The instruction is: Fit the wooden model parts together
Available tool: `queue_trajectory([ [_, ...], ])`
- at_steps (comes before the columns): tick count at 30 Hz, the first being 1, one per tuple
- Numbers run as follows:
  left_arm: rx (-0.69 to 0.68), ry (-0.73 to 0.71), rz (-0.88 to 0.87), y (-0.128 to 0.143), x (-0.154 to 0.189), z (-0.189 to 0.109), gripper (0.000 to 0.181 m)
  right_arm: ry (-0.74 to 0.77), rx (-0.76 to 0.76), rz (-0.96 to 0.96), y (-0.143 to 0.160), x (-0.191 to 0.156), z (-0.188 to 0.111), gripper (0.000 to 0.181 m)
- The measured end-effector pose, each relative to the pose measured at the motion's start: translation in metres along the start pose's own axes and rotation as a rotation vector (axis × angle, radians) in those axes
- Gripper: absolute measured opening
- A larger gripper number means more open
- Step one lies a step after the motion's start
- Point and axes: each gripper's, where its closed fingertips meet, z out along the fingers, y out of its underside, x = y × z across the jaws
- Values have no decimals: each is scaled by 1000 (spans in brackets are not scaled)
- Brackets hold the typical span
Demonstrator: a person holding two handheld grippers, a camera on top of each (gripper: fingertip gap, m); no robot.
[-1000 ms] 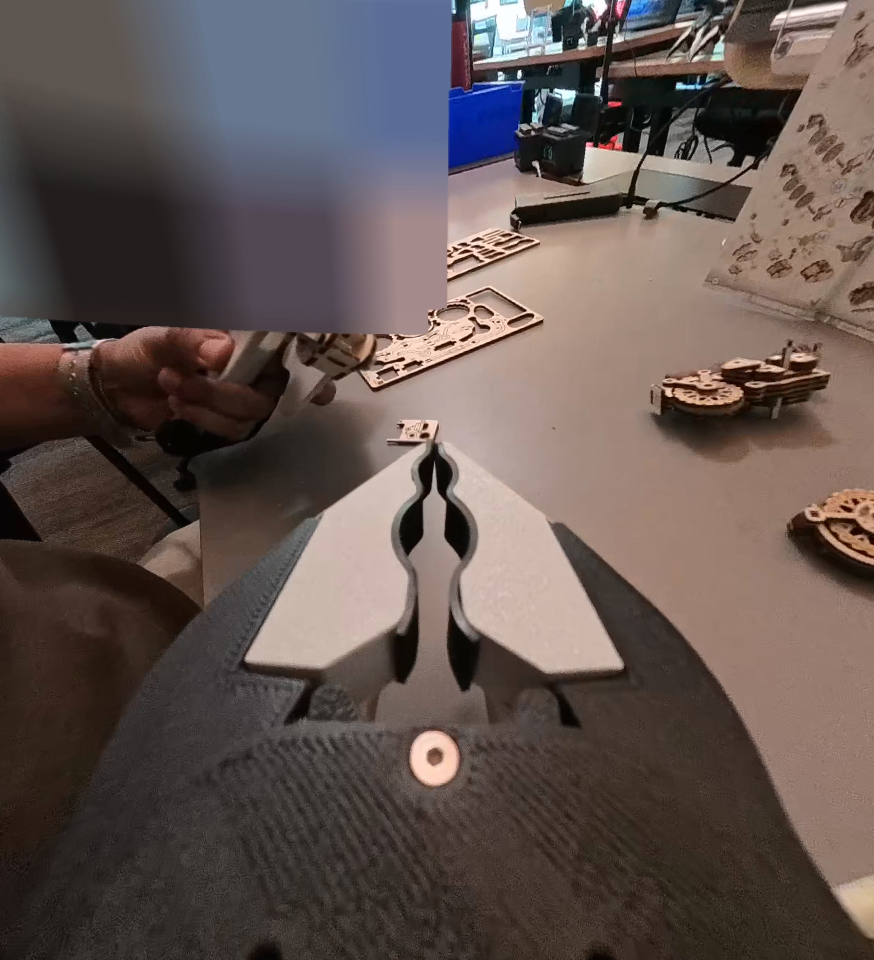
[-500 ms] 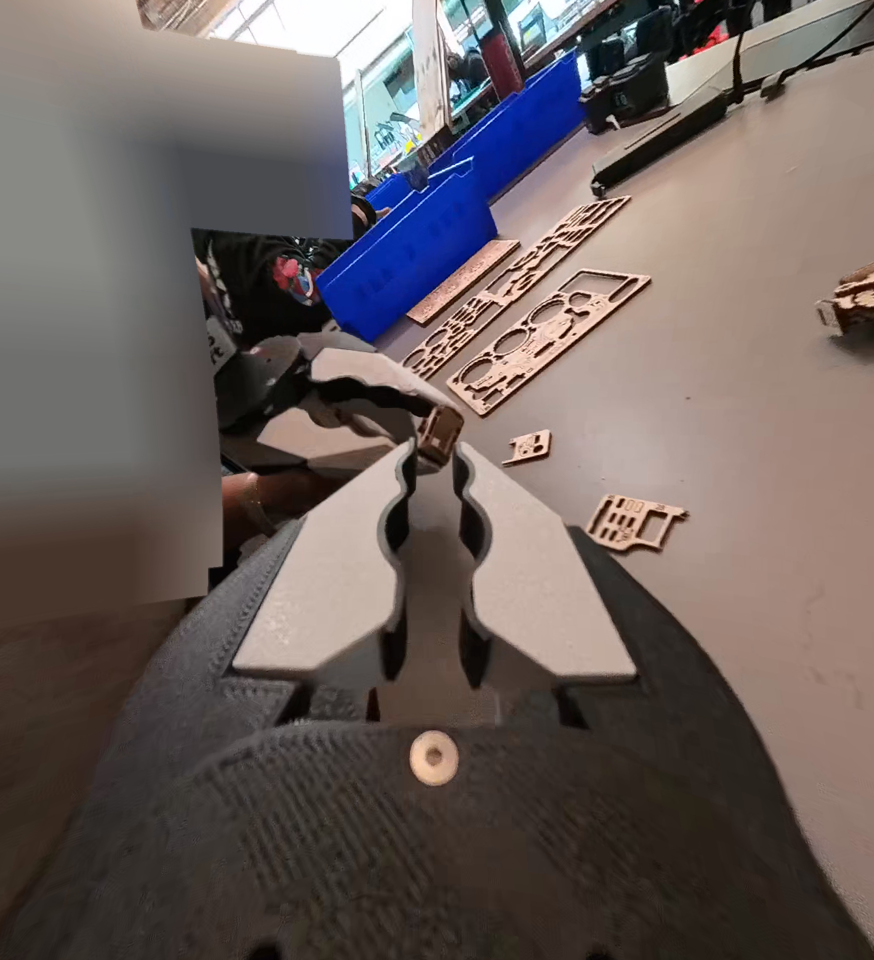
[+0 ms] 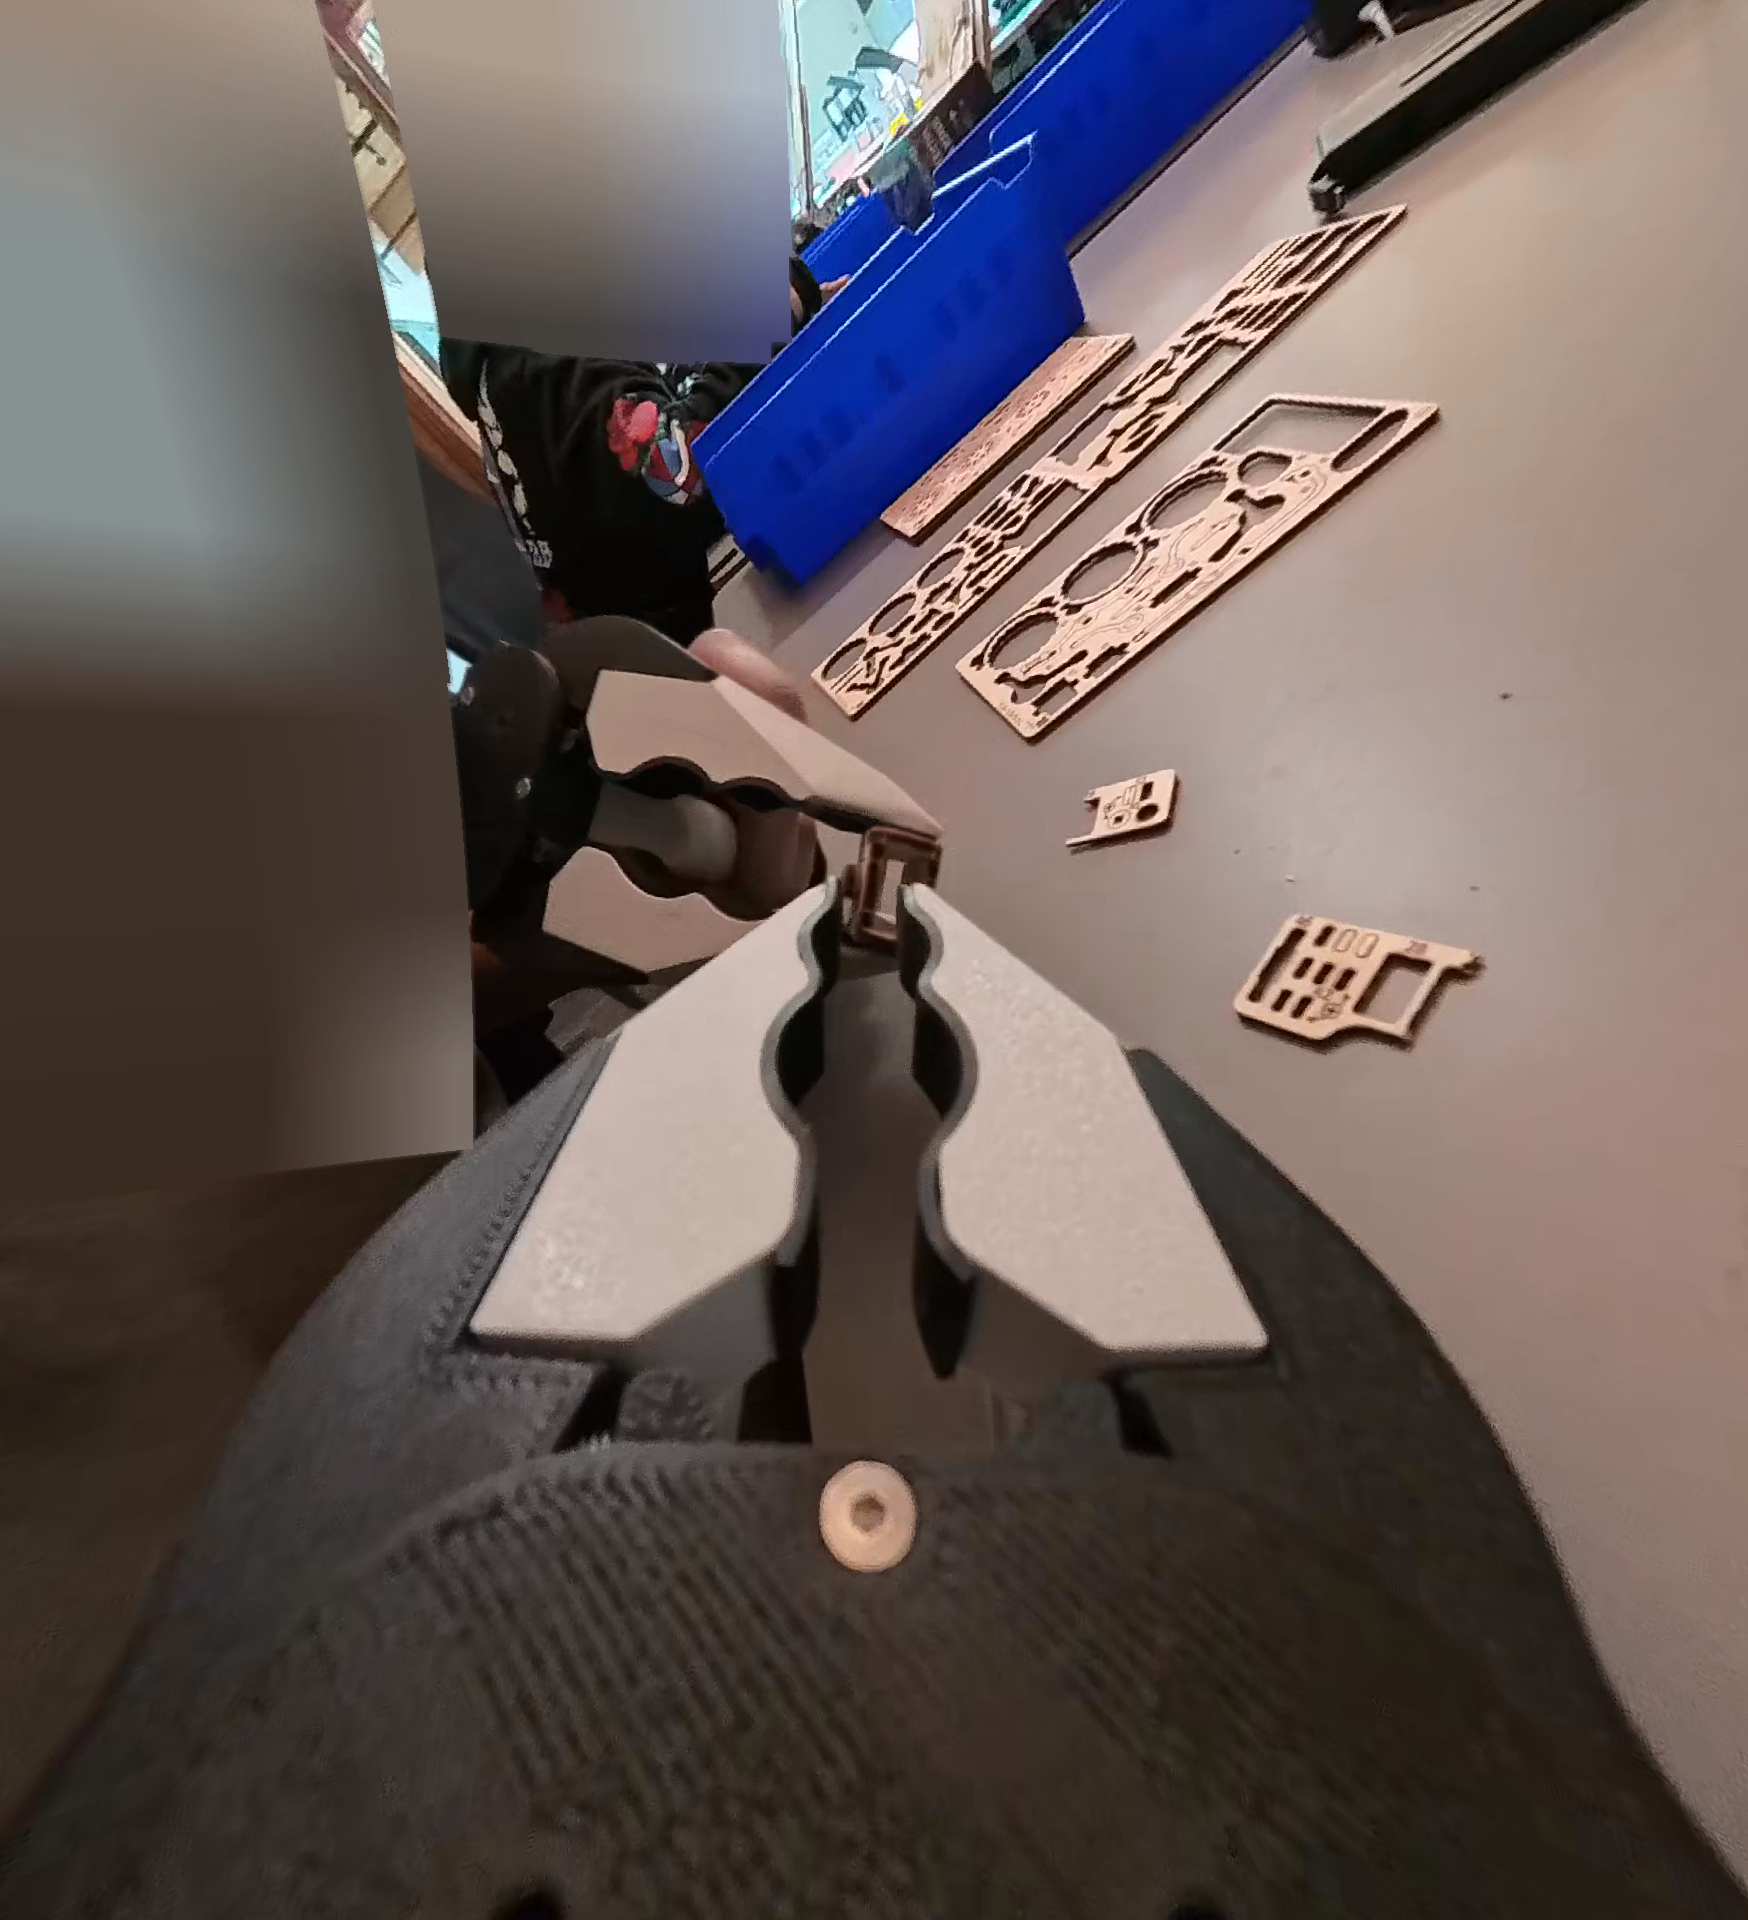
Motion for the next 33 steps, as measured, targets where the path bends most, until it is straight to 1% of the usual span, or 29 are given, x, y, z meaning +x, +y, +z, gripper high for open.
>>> queue_trajectory([
  [4,0,-7,67,-1,4,-1,20,-31,-23,17,4,-2,-1,3],
  [14,-18,-5,100,3,7,1,19,-38,-45,36,7,0,-1,4],
  [18,-27,-4,112,5,8,2,20,-41,-48,45,8,1,-1,8],
  [26,-43,0,141,6,13,4,19,-38,-66,44,11,1,0,4],
  [33,-42,-4,134,6,11,3,19,-41,-73,42,11,1,-1,4],
])
